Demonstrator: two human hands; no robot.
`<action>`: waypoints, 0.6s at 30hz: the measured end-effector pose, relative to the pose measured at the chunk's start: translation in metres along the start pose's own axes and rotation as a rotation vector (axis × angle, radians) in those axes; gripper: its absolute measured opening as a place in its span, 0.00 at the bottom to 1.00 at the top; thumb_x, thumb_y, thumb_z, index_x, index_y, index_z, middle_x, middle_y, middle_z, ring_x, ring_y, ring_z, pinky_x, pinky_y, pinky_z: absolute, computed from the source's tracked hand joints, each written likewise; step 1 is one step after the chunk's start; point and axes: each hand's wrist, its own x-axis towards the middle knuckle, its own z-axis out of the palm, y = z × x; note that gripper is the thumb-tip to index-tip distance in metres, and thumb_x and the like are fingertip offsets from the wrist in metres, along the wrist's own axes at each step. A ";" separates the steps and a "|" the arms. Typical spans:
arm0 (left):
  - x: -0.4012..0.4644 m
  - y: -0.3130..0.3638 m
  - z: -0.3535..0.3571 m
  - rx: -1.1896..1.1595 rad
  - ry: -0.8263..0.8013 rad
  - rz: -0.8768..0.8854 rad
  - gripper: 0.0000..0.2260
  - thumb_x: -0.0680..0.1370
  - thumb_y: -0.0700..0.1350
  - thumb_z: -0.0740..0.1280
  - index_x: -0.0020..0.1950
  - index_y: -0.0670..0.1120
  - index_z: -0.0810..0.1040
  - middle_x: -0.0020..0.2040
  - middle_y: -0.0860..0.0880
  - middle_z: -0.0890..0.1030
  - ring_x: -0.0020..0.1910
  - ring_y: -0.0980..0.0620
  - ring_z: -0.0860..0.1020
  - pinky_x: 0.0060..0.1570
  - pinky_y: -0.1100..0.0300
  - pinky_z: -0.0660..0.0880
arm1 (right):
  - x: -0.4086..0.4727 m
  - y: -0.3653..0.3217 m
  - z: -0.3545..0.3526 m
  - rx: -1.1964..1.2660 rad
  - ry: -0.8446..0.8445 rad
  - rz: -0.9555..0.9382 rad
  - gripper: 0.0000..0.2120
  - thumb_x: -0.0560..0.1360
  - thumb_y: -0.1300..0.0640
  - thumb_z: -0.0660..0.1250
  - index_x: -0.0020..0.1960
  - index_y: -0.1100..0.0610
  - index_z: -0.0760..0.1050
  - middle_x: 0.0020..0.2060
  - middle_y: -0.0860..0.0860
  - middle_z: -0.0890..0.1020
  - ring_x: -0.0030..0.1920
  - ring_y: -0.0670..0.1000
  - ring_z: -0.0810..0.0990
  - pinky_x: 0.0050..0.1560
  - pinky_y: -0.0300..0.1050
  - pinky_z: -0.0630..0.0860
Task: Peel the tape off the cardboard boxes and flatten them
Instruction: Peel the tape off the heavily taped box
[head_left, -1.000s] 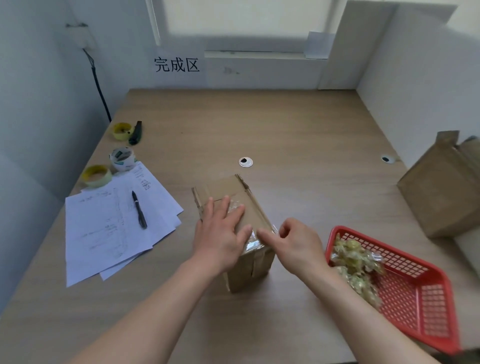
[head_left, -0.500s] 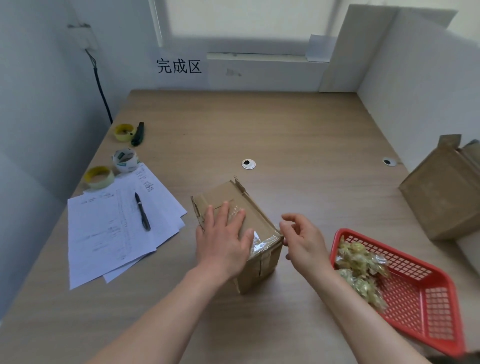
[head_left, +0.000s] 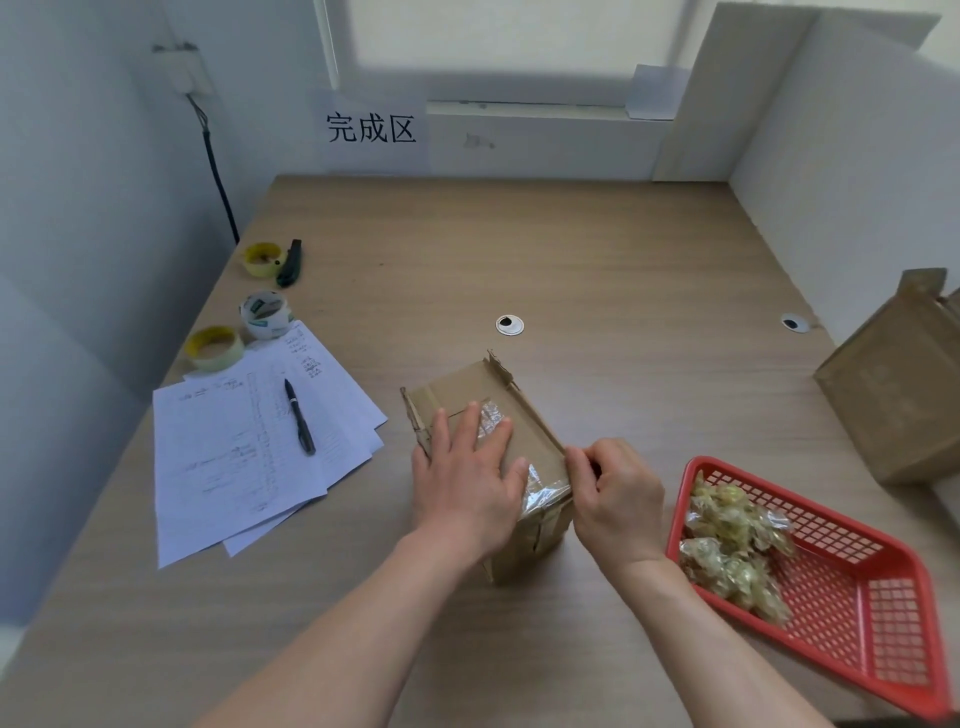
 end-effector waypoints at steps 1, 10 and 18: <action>0.001 -0.001 0.000 -0.009 -0.007 -0.016 0.25 0.81 0.63 0.50 0.78 0.62 0.56 0.82 0.55 0.47 0.80 0.47 0.40 0.75 0.42 0.47 | -0.001 -0.002 0.002 0.012 0.027 0.016 0.15 0.75 0.64 0.72 0.32 0.61 0.71 0.29 0.48 0.71 0.31 0.51 0.67 0.35 0.42 0.54; 0.007 -0.015 -0.007 -0.033 -0.048 -0.103 0.25 0.81 0.63 0.49 0.79 0.61 0.57 0.82 0.53 0.51 0.80 0.42 0.43 0.75 0.40 0.48 | -0.013 -0.008 0.001 0.701 0.013 0.532 0.15 0.83 0.54 0.60 0.41 0.59 0.76 0.38 0.52 0.84 0.45 0.54 0.85 0.40 0.53 0.82; 0.008 -0.005 -0.006 -0.045 -0.019 -0.048 0.24 0.81 0.62 0.51 0.78 0.61 0.58 0.81 0.54 0.50 0.80 0.43 0.41 0.74 0.40 0.46 | -0.001 -0.004 -0.007 0.489 -0.160 0.420 0.08 0.73 0.65 0.74 0.46 0.52 0.82 0.42 0.49 0.84 0.43 0.49 0.82 0.51 0.54 0.80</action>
